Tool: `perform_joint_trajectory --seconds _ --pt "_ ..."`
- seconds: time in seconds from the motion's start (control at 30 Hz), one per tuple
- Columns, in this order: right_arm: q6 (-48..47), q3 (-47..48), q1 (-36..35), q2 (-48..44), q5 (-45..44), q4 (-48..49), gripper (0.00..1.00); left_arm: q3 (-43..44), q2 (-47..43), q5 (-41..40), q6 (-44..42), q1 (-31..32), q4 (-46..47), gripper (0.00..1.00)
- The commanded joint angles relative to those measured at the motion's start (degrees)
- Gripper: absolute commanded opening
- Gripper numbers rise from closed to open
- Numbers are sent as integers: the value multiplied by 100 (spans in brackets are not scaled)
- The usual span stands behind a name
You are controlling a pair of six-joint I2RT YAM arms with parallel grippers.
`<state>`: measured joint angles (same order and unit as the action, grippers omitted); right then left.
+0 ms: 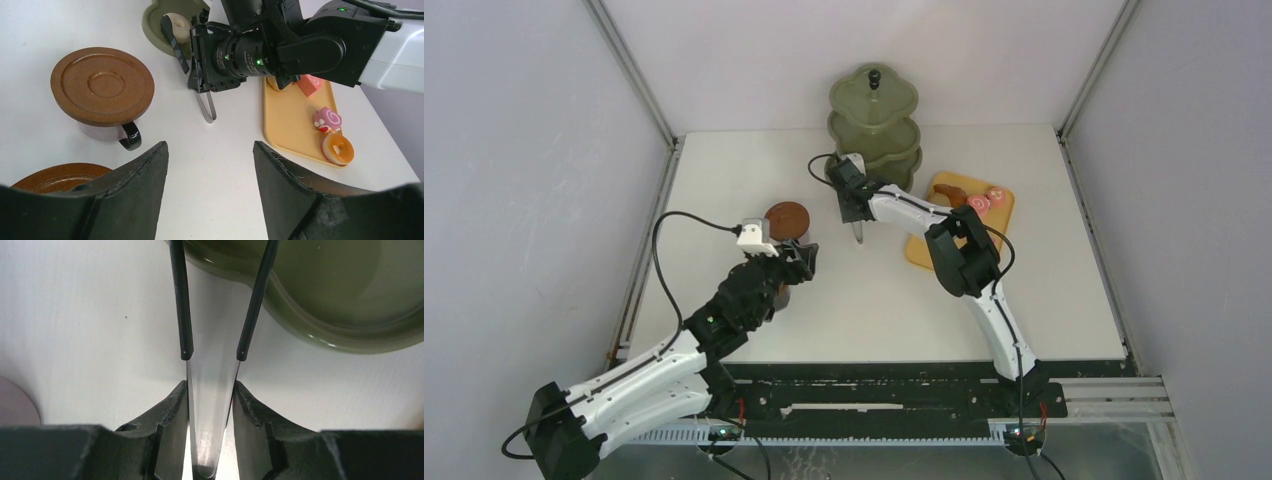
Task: Serve the afternoon tea
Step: Pick up the clamp from the desert table.
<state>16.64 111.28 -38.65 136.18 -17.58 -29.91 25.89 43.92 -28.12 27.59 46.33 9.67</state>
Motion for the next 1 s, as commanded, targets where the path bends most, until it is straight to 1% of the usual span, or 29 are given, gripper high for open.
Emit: perform_joint_trajectory --seconds 0.0,0.4,0.73,0.97 --pt "89 -177 -2 -500 2 135 42 -68 -130 69 88 -10 40 68" --pt "94 -531 7 -679 135 233 49 -61 -148 72 129 60 17 67" --pt "127 -1012 7 -972 124 438 49 -36 -117 68 151 125 17 66" --pt "157 -1314 -31 -1157 116 531 47 -56 -184 28 184 200 0 66"
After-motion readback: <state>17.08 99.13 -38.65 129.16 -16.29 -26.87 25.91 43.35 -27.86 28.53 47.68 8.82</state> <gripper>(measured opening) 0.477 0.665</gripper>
